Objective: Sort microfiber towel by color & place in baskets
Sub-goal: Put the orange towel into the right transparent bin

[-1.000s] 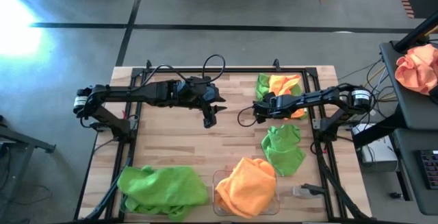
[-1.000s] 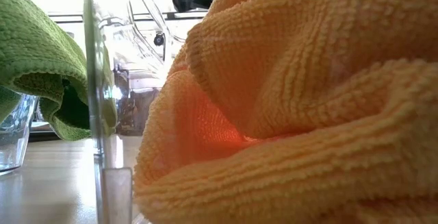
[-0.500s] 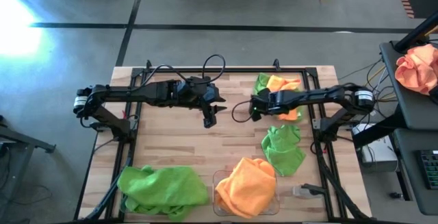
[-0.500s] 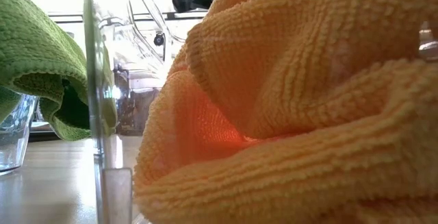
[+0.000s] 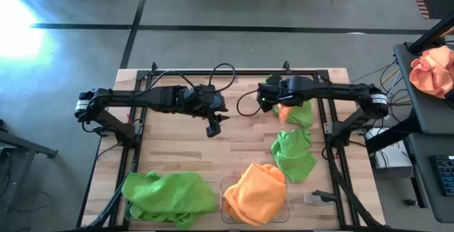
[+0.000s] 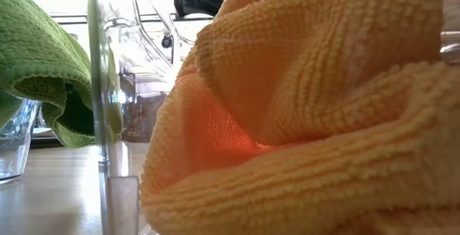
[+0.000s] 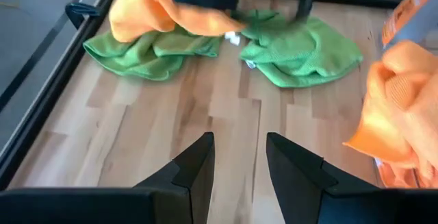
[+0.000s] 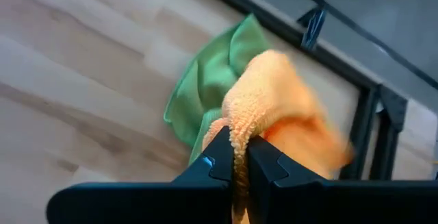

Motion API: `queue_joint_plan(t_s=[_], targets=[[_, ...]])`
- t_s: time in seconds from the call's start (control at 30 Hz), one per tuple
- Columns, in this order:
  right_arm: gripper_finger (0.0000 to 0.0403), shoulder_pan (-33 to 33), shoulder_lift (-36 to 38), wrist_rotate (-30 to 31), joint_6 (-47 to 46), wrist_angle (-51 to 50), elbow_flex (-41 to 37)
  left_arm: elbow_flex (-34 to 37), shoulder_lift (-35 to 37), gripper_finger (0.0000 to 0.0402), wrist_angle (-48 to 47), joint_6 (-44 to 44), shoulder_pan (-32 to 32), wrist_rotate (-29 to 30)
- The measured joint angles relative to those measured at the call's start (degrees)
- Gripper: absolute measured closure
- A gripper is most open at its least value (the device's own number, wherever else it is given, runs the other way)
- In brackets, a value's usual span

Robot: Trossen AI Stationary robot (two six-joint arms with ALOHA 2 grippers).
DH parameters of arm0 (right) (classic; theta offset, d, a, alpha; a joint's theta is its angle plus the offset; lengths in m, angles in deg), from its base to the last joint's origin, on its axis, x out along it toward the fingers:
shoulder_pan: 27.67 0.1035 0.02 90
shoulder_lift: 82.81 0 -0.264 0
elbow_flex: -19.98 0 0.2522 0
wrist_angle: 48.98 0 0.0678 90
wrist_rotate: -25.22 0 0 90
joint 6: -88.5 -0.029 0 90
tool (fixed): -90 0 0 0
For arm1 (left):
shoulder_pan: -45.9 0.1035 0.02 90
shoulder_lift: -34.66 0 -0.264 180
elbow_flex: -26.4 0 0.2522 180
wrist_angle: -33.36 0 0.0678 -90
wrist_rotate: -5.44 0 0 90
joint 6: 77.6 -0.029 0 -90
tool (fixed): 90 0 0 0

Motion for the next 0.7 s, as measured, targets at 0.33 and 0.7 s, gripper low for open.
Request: queue_joint_plan(t_s=[0.33, 0.7], targets=[[0.0394, 2.56, 0.0, 1.21, -0.03, -11.61, 15.81, 0.0, 3.02, 0.0283, -9.12, 2.38, -0.35, 2.18], [0.0394, 13.01, 0.0, 1.21, -4.6, -13.37, 25.73, 0.0, 4.23, 0.0283, -15.8, 2.55, -0.32, 6.62]])
